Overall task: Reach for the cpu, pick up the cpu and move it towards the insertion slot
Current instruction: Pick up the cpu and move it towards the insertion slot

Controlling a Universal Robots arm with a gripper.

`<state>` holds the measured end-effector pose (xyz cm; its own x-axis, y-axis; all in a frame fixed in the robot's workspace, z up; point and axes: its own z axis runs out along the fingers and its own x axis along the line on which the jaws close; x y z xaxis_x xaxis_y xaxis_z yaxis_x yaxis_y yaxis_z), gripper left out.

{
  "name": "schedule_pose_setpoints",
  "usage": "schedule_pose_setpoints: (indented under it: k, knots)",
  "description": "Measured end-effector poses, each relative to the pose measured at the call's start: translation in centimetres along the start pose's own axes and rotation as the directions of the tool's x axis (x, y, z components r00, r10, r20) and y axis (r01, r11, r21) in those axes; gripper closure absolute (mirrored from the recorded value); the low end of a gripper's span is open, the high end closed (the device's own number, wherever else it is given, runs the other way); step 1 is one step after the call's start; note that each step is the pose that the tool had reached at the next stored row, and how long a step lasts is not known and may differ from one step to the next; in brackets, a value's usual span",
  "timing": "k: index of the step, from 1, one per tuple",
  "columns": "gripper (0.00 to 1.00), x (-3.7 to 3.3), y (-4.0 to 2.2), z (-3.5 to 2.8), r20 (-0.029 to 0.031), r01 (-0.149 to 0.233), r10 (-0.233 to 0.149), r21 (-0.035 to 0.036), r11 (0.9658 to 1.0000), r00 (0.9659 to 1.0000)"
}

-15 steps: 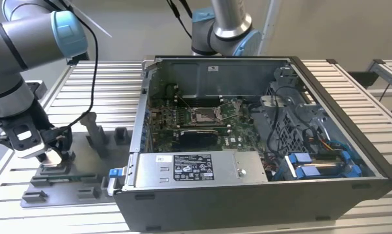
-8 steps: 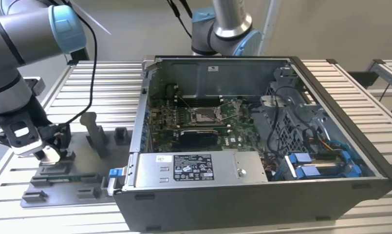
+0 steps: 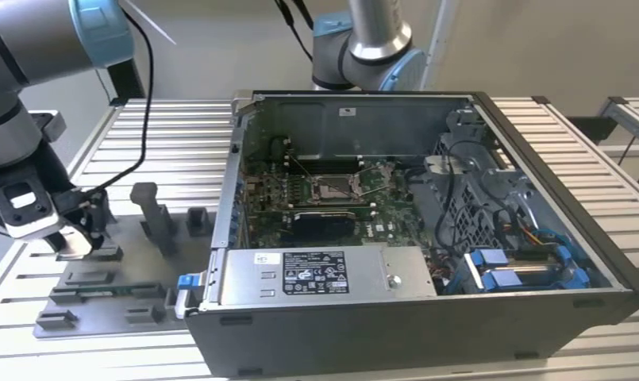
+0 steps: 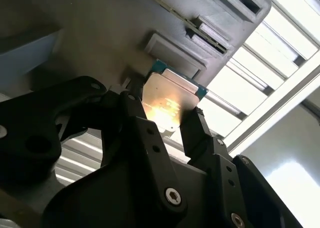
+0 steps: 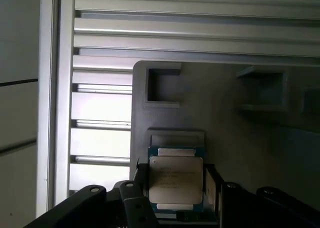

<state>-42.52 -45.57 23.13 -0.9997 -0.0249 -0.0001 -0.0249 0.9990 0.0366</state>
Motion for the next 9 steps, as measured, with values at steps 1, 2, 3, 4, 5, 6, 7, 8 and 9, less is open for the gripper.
schedule_pose_setpoints:
  k: [1, 2, 3, 4, 5, 6, 7, 8, 9]
  knots:
    - [1.0, 0.0, 0.01, -0.19, 0.0, 0.0, 0.0, 0.0, 1.0, 1.0]
    - [1.0, 0.0, 0.01, -0.38, -0.0001, 0.0, 0.0, 0.0, 1.0, 1.0]
    - [1.0, 0.0, 0.02, -0.56, 0.0, 0.0, 0.0, 0.0, 1.0, 1.0]
    - [1.0, 0.0, 0.03, -0.71, 0.0001, 0.0, 0.0, -0.0001, 1.0, 1.0]
    - [1.0, 0.0, 0.03, -0.85, 0.0, 0.0, 0.0, 0.0, 1.0, 1.0]
    - [1.0, 0.0, 0.04, -0.97, 0.0001, 0.0, 0.0, 0.0, 1.0, 1.0]
    - [1.0, 0.0, 0.04, -1.07, 0.0001, 0.0, 0.0, -0.0001, 1.0, 1.0]
    - [1.0, 0.0, 0.04, -1.15, 0.0001, 0.0, 0.0, -0.0001, 1.0, 1.0]
    - [1.0, 0.0, 0.04, -1.23, 0.0001, 0.0, 0.0, -0.0001, 1.0, 1.0]
